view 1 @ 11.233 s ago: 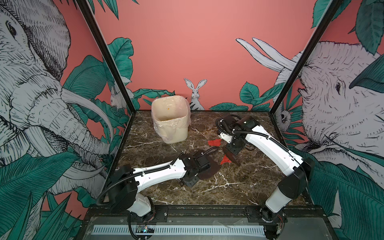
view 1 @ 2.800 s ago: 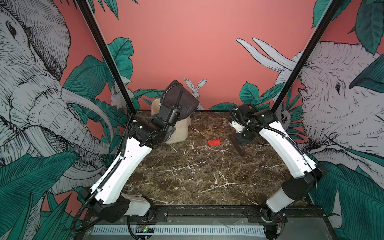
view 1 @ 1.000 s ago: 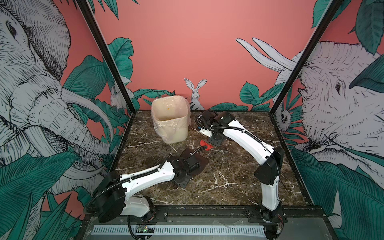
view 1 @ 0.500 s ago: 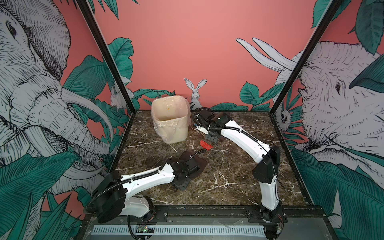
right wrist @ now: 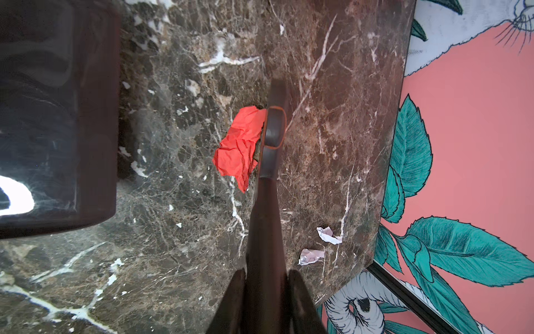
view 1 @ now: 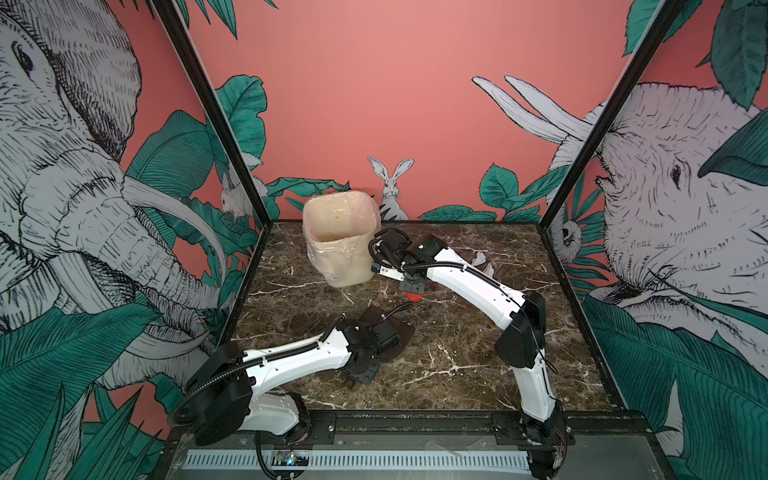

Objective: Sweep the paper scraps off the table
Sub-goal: 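Place the brush behind the red scrap with the right gripper, then sweep the red scrap toward the dustpan with the right gripper's brush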

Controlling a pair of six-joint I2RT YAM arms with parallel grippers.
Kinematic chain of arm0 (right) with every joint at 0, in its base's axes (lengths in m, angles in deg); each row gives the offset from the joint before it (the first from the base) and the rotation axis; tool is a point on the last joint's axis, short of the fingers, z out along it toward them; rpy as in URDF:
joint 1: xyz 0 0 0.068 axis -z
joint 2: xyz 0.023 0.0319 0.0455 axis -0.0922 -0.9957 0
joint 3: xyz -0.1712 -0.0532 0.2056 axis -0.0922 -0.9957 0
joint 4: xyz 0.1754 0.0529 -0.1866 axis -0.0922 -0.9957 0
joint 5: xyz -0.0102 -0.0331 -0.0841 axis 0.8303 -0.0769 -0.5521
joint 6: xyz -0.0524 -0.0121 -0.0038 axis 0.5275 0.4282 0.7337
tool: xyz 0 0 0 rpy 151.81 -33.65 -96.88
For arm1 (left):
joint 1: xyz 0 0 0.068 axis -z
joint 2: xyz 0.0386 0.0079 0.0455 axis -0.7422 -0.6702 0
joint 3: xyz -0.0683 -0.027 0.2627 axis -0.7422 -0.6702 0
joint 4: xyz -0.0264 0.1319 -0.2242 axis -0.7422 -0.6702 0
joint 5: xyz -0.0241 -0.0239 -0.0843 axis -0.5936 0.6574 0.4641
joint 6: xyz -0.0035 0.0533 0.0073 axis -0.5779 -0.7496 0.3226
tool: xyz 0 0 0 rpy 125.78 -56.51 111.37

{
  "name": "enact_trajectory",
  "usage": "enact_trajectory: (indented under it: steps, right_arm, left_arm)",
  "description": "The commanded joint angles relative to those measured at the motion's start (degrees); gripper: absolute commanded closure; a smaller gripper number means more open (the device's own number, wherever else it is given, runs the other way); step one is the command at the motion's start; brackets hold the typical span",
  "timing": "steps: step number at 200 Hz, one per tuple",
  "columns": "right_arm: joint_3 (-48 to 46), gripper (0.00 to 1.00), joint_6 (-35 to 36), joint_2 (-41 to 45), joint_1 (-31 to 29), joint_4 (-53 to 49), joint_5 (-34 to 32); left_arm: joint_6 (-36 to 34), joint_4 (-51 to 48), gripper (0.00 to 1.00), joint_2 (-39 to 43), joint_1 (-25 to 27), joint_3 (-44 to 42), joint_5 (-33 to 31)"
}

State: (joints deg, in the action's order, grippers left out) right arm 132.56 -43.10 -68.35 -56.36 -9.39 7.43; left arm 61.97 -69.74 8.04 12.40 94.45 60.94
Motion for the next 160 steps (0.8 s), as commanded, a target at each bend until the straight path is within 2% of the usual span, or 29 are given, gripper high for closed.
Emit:
enact_trajectory:
  steps: [1, 30, 77, 126, 160]
  right_arm:
    - [-1.0, 1.0, 0.2, 3.2, -1.6, -4.4, 3.3]
    - [-2.9, 1.0, -0.8, 5.1, -3.2, -6.4, 4.6]
    - [-0.8, 1.0, -2.9, 7.4, -4.6, -10.0, 9.3]
    - [0.4, 1.0, -4.7, 7.6, -3.6, -9.7, 1.6]
    - [3.0, 1.0, -6.4, 5.1, -1.5, -9.6, -0.7]
  left_arm:
    - [0.4, -1.7, 1.0, -0.6, 0.2, -0.2, 0.2]
    - [-1.1, -1.5, 1.0, -2.9, 0.2, 0.5, 0.5]
    - [-3.5, -1.6, 1.0, -6.5, 0.2, 3.1, 0.0]
    - [-4.6, -2.3, 1.0, -7.6, 0.2, 4.3, 0.3]
    - [-5.6, -2.3, 1.0, -8.2, 0.2, 4.8, 0.9]
